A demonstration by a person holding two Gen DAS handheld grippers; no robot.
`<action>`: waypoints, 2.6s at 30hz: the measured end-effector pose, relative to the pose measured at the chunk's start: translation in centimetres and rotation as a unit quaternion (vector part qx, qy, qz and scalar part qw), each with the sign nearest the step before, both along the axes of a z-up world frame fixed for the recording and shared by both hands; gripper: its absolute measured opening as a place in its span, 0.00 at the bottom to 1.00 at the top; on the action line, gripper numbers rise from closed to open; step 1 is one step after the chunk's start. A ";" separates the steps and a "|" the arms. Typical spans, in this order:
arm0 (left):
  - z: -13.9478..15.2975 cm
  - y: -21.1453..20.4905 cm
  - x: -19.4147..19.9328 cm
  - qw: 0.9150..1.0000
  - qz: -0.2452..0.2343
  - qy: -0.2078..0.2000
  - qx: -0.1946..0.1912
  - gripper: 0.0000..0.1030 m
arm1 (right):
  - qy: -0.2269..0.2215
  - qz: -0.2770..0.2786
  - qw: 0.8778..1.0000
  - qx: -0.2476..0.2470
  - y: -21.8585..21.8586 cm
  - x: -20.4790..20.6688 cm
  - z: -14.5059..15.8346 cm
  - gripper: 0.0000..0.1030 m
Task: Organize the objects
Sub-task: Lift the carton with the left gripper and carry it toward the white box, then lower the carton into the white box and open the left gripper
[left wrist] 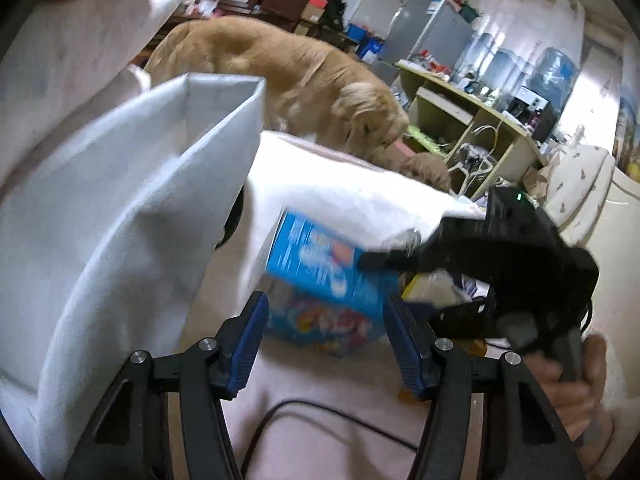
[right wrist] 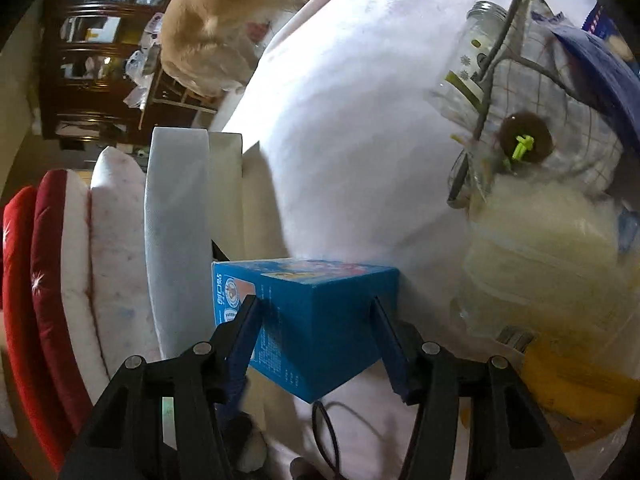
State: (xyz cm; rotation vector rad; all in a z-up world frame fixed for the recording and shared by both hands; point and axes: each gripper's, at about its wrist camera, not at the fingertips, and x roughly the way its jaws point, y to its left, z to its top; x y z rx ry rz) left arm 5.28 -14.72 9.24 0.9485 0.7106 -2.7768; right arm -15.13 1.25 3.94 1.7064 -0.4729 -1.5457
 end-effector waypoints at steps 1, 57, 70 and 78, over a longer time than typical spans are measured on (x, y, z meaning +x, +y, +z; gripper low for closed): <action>0.4 -0.1 -0.4 1.000 -0.002 0.005 -0.011 0.57 | 0.005 0.003 1.000 0.000 0.1 0.1 0.1 0.53; 1.7 -3.3 2.7 0.963 0.214 -0.124 0.110 0.41 | 0.267 0.228 0.934 0.064 -19.0 12.7 12.9 0.51; -0.7 -5.4 2.7 0.942 0.235 -0.165 0.174 0.40 | 0.232 0.105 0.966 0.049 -14.3 11.3 10.7 0.50; -0.4 -6.1 1.6 0.952 0.219 -0.092 0.194 0.40 | 0.186 0.042 0.976 0.108 -8.5 9.1 7.6 0.50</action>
